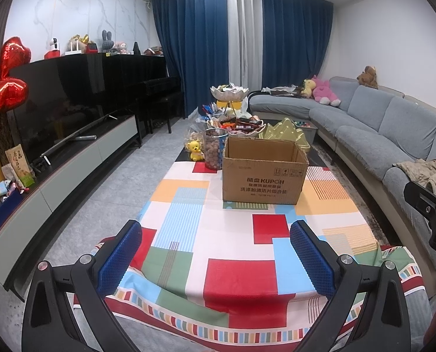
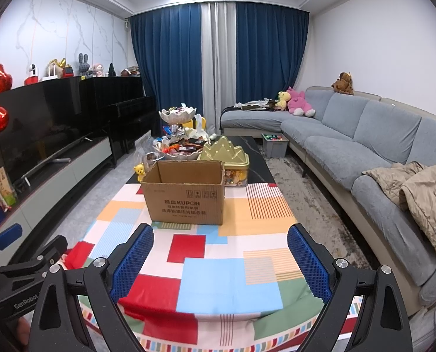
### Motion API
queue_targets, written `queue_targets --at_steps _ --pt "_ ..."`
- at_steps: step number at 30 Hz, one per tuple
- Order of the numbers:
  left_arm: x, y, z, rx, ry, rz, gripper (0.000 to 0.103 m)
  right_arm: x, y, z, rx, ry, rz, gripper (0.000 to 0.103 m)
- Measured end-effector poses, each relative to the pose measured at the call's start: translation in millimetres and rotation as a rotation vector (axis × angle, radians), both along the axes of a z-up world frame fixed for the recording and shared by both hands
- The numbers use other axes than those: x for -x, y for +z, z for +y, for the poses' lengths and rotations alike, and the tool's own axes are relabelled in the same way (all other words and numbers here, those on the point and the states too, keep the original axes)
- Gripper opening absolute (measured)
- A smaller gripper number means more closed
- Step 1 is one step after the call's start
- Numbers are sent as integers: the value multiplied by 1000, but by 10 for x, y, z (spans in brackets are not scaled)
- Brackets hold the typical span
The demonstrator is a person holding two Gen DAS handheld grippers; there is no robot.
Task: Organize snacks
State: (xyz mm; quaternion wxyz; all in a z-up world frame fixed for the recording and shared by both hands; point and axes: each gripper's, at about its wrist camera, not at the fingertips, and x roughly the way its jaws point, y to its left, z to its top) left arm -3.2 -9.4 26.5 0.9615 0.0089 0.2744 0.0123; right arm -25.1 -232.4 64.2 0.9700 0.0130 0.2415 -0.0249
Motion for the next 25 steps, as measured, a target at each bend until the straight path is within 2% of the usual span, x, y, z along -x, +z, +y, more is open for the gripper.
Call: queue_targets --at_steps 17,25 --pt "2 0 -12 4 -3 0 103 -9 -9 0 -1 1 2 94" --pt "-50 -72 -97 15 -25 3 103 -71 -124 38 -6 -13 36 94"
